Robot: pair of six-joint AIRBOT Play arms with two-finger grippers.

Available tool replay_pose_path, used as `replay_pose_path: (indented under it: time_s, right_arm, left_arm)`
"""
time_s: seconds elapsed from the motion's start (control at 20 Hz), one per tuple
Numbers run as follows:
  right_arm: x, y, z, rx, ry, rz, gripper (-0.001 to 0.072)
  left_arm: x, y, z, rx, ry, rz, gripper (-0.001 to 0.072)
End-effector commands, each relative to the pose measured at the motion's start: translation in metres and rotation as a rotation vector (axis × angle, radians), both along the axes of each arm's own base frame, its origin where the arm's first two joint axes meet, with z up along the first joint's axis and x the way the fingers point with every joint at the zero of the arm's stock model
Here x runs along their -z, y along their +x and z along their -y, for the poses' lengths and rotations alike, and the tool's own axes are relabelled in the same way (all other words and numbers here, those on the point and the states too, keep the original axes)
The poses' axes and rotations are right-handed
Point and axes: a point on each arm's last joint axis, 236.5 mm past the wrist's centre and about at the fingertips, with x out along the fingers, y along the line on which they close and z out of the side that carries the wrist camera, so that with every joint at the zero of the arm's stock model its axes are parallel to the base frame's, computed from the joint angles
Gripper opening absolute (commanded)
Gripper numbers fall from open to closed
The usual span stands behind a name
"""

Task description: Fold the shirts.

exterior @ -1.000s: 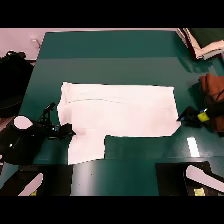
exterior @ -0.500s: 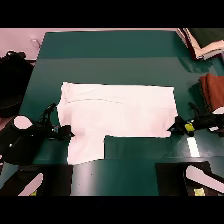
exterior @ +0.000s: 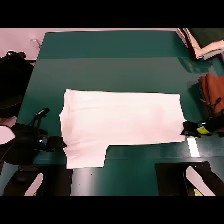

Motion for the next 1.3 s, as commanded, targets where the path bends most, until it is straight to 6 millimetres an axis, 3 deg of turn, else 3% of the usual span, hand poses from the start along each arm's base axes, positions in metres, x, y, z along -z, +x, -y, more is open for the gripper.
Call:
replay_pose_path:
  time_s: [0.0,0.2,0.4,0.6,0.75,0.8,0.85,0.9,0.95,1.0,1.1,1.15,1.25]
  right_arm:
    - [-0.034,0.009,0.021,0.020,-0.117,0.098,0.0017]
    - [-0.036,0.043,0.032,0.023,-0.100,0.075,0.0017]
    - [-0.026,0.094,0.022,0.016,0.000,0.065,0.0017]
    - [-0.015,0.141,0.009,-0.050,0.005,0.064,0.0018]
    - [-0.012,0.170,0.010,-0.049,0.005,0.070,0.0036]
    - [-0.014,0.179,0.012,-0.047,0.004,0.082,0.0204]
    - [-0.019,0.189,0.016,-0.041,0.012,0.106,0.0350]
    - [-0.026,0.197,0.018,-0.049,0.036,0.140,0.0370]
    - [-0.034,0.201,0.020,-0.066,0.072,0.183,0.0377]
    - [-0.038,0.200,0.027,-0.064,0.090,0.202,0.0390]
    - [-0.037,0.190,0.057,-0.003,0.093,0.192,0.0407]
    - [-0.031,0.181,0.075,0.055,0.102,0.176,0.0503]
    - [-0.012,0.165,0.092,0.162,0.183,0.155,0.0529]
  left_arm:
    - [-0.032,0.024,-0.007,-0.016,0.028,0.145,0.0026]
    - [-0.044,0.108,-0.008,0.004,0.054,0.240,0.0026]
    - [-0.044,0.196,-0.006,0.014,0.072,0.266,0.0028]
    - [-0.020,0.246,-0.005,-0.003,0.075,0.227,0.0029]
    - [-0.014,0.265,-0.007,-0.027,0.078,0.247,0.0032]
    - [-0.015,0.268,-0.007,-0.035,0.079,0.262,0.0077]
    - [-0.016,0.271,-0.008,-0.048,0.078,0.272,0.0405]
    - [-0.017,0.272,-0.008,-0.063,0.074,0.270,0.0626]
    - [-0.016,0.270,-0.007,-0.065,0.070,0.258,0.0588]
    - [-0.016,0.267,-0.006,-0.057,0.066,0.242,0.0488]
    - [-0.017,0.263,0.001,-0.057,0.032,0.225,0.0205]
    - [-0.020,0.263,0.006,-0.061,0.008,0.223,0.0053]
    - [-0.023,0.263,0.018,-0.053,-0.017,0.229,0.0029]
